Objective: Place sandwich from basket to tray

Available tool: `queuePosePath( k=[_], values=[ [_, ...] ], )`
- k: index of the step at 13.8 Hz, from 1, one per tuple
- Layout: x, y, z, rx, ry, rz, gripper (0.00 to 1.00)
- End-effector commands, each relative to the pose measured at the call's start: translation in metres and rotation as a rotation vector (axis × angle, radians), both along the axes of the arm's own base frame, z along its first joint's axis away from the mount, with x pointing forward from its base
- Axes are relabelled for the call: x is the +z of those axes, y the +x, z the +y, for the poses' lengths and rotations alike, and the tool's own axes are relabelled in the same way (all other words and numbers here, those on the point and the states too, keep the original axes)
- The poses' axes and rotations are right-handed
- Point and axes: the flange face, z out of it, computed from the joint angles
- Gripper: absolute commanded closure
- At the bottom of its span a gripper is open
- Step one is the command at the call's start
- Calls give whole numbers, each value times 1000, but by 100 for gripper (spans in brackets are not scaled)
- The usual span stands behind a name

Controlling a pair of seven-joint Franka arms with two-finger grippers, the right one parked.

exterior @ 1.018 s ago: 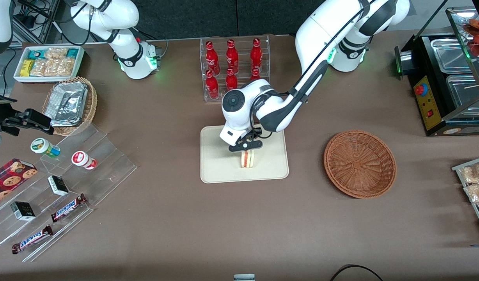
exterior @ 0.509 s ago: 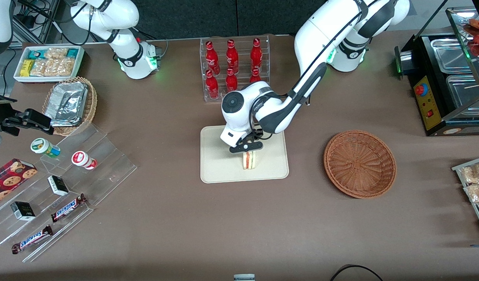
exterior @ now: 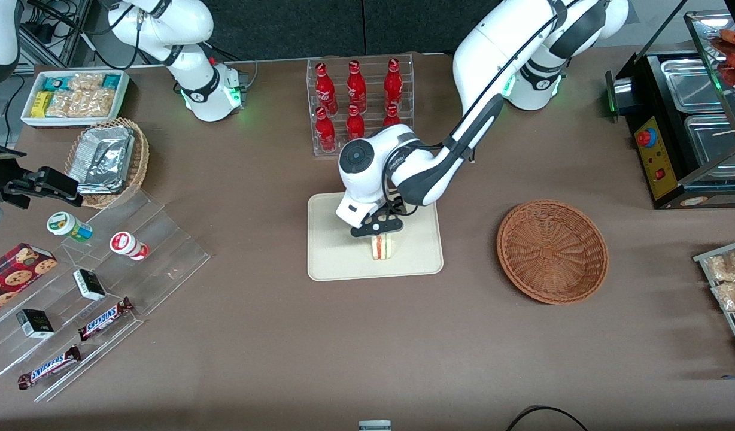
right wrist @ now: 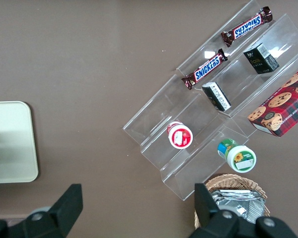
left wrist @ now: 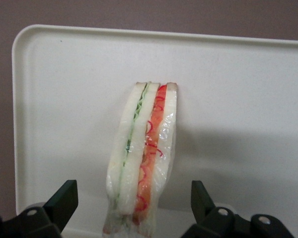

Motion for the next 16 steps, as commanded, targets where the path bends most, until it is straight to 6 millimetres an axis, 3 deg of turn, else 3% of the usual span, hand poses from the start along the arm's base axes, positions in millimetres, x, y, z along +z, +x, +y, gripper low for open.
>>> queuePosePath(
  k=[1, 4, 7, 9, 12, 16],
  values=[
    [50, 10, 8, 34, 3, -44, 0],
    [101, 41, 51, 137, -29, -22, 0],
    [116, 75, 103, 159, -17, -6, 0],
    [126, 101, 155, 170, -22, 51, 0],
    [138, 127, 226, 148, -32, 103, 0],
    [162, 145, 298, 132, -87, 111, 0]
  ],
)
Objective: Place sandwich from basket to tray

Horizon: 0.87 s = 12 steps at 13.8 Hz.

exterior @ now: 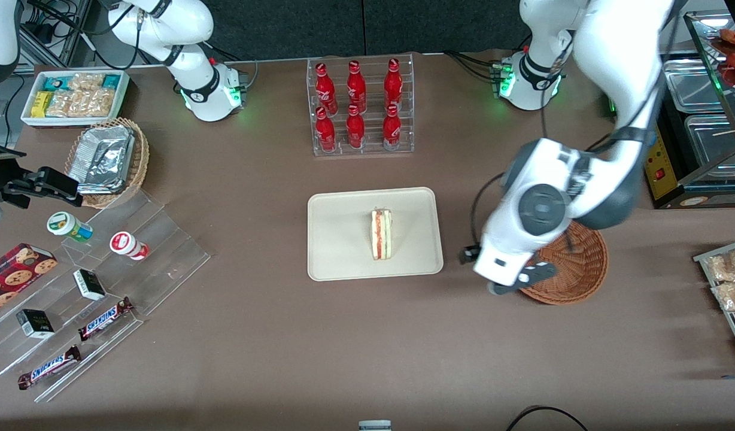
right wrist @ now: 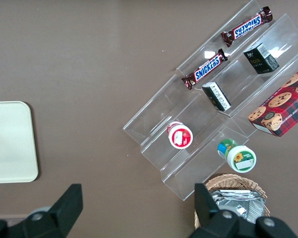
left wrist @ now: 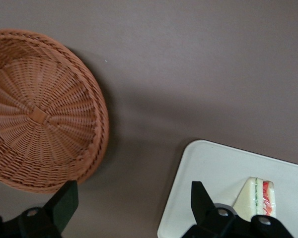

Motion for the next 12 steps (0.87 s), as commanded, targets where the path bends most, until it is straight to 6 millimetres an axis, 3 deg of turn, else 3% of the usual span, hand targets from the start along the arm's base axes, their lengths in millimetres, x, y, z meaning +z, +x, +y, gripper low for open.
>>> queuePosePath(
  k=[1, 4, 9, 12],
  values=[
    [25, -10, 42, -18, -4, 15, 0],
    [63, -30, 88, -98, -27, 24, 0],
    [118, -85, 158, -341, -77, 152, 0],
    [147, -104, 176, -335, -72, 166, 0]
  ],
)
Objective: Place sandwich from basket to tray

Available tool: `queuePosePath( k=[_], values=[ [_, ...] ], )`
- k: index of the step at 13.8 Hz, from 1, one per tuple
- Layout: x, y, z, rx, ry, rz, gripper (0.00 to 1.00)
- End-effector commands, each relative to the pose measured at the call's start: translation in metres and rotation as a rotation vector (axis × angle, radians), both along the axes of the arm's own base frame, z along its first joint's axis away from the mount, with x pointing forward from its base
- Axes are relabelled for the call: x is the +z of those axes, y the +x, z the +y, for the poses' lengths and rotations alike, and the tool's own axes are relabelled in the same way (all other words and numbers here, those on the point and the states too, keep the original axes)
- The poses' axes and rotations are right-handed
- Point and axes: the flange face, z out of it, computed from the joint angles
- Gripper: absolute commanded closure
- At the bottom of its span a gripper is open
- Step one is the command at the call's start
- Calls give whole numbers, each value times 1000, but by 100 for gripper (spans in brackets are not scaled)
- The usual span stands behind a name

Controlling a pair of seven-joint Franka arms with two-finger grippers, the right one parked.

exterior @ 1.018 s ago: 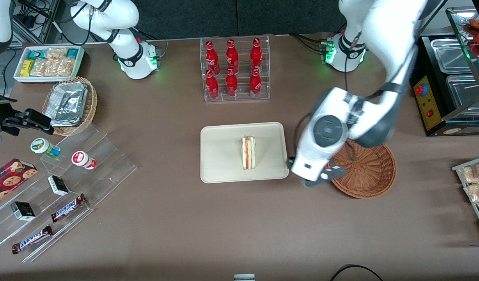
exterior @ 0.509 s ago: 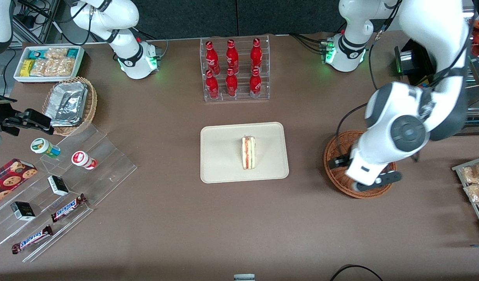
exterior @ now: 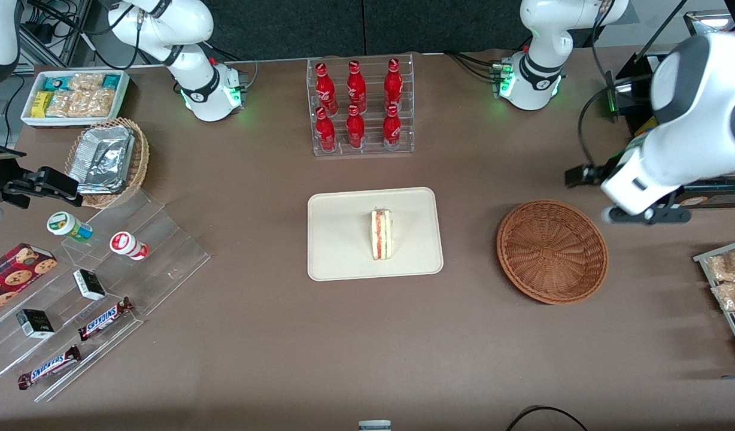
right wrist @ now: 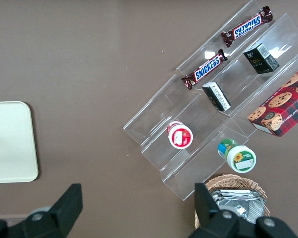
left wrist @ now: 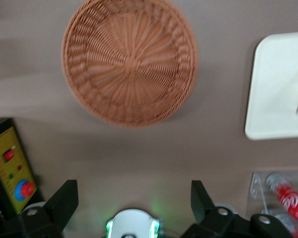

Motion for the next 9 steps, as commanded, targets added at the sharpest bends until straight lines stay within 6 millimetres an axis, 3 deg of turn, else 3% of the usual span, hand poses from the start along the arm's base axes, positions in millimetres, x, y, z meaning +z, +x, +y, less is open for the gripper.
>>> queuePosePath(
  k=[1, 4, 9],
  values=[
    [25, -23, 8, -4, -12, -12, 0],
    [51, -38, 24, 19, -8, -20, 0],
    [63, -39, 35, 41, -10, -40, 0]
  ],
)
